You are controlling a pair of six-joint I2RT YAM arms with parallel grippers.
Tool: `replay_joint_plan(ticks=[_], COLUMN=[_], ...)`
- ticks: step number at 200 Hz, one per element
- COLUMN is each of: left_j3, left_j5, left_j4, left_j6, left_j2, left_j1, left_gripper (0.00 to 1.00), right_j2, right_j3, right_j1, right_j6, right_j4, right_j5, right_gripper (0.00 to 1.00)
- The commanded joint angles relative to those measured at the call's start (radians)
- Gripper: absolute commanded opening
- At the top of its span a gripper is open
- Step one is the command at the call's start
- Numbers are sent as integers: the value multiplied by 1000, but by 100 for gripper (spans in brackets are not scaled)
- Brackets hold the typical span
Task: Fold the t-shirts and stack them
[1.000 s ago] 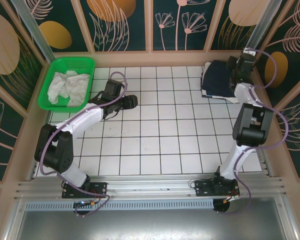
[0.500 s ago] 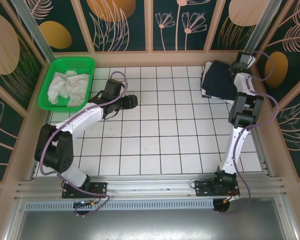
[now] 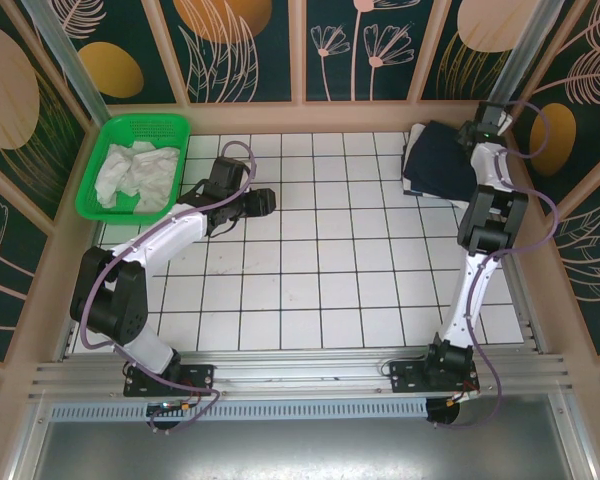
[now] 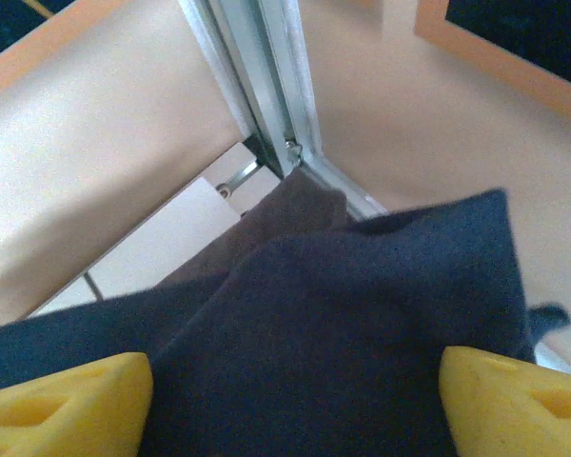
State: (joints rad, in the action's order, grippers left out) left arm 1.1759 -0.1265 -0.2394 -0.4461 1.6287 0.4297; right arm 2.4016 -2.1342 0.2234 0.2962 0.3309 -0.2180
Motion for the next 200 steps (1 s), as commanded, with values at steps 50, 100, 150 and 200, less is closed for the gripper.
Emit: replay_joint_plan(ticks=[50, 100, 150, 200], left_j3=[5, -19, -27, -41], left_j5=[19, 42, 72, 55], left_j4=[25, 25, 0, 25], left_j6=[4, 21, 43, 22], left_j2=[-20, -48, -60, -71], left_j1=[-6, -6, -6, -7], left_gripper=[65, 68, 69, 69], right_j2=[-255, -181, -207, -420], right_j3=[266, 265, 334, 558], right_j1=[-97, -109, -54, -112], right_j6=[-52, -72, -115, -222], right_j4=[-168, -161, -167, -388], right_j5=[-130, -83, -80, -21], right_gripper=[84, 84, 84, 88])
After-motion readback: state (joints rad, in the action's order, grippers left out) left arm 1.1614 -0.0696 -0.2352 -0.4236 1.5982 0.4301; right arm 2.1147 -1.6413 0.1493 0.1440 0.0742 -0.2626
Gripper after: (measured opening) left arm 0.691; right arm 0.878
